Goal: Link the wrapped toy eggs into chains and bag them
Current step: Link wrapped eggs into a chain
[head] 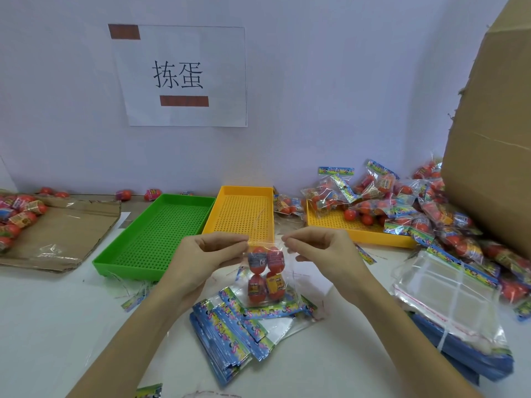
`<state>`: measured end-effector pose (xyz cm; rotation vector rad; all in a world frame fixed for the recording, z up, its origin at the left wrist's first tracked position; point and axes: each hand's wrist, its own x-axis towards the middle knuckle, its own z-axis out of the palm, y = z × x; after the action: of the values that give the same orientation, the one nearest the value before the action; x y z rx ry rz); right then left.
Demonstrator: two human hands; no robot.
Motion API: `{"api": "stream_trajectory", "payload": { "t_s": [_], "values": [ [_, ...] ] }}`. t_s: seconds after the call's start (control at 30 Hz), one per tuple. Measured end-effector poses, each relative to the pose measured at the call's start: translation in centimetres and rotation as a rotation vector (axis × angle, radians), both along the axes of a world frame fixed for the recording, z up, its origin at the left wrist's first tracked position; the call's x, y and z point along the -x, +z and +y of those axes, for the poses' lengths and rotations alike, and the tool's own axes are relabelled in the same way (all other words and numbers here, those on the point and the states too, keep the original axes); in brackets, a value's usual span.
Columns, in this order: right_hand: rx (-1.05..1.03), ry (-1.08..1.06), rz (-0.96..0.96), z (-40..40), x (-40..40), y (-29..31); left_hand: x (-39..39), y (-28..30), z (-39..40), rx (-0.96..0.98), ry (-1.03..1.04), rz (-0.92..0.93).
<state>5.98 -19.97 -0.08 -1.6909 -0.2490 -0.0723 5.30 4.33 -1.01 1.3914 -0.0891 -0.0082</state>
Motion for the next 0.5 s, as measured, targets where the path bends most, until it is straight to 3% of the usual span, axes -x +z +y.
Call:
{"api": "stream_trajectory", "payload": {
  "t_s": [0.23,0.5],
  "values": [
    [-0.102,0.054,0.023,-0.8,-0.3,-0.1,0.1,0.6,0.7,-0.147,0.001,-0.193],
    [0.005,0.083,-0.038,-1.1,-0.2,0.2,0.1,0.7,1.6,-0.383,-0.056,-0.425]
  ]
}}
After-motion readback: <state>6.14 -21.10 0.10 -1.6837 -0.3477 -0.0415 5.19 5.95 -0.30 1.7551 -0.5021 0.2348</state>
